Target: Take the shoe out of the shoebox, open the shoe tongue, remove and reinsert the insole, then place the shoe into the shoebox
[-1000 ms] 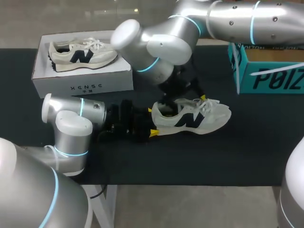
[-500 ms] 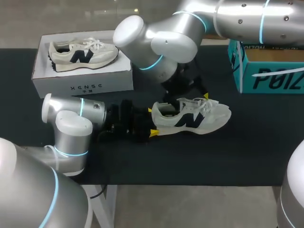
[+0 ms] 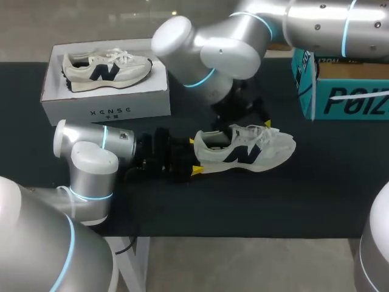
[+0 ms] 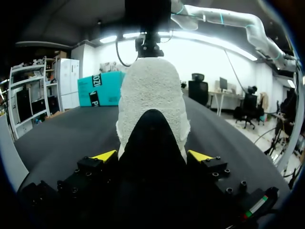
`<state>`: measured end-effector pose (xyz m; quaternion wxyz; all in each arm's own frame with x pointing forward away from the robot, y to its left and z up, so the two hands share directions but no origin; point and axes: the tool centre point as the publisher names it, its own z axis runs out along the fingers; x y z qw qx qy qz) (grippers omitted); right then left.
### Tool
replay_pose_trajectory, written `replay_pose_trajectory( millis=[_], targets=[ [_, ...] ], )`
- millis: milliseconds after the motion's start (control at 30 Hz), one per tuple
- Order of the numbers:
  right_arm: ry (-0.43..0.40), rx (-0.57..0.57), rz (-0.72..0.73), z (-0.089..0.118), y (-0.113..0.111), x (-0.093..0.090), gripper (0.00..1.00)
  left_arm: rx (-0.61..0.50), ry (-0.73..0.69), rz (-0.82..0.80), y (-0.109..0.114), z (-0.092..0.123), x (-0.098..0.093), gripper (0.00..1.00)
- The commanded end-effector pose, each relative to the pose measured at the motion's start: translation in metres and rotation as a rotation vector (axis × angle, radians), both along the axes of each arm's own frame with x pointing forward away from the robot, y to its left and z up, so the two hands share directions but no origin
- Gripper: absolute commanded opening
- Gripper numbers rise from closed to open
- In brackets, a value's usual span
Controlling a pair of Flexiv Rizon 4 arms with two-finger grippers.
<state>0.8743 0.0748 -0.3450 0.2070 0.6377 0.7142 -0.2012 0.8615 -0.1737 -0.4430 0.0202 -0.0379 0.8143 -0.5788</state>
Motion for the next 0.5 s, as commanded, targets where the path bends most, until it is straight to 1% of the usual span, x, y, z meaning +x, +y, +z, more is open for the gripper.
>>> replay_pose_trajectory(
  millis=[33, 167, 200, 300, 467, 500],
  targets=[
    [-0.002, 0.008, 0.01, 0.0025, 0.0025, -0.0021, 0.47, 0.005, 0.002, -0.004, -0.0023, -0.0041, 0.0007, 0.0],
    [0.005, 0.014, 0.02, 0.0018, 0.0078, -0.0018, 0.25, 0.005, 0.002, -0.004, -0.0023, -0.0041, 0.0007, 0.0],
    [0.006, 0.015, 0.022, 0.0014, 0.0087, -0.0018, 0.22, 0.005, 0.002, -0.004, -0.0023, -0.0041, 0.0007, 0.0],
    [0.01, 0.017, 0.025, -0.0005, 0.0105, -0.0014, 0.2, 0.005, 0.002, -0.004, -0.0023, -0.0041, 0.0007, 0.0],
    [0.016, 0.018, 0.022, -0.0014, 0.0088, -0.0013, 0.12, 0.005, 0.002, -0.004, -0.0023, -0.0041, 0.0007, 0.0],
    [0.02, 0.019, 0.017, -0.0016, 0.0068, -0.0011, 0.12, 0.005, 0.002, -0.004, -0.0023, -0.0041, 0.0007, 0.0]
  ],
)
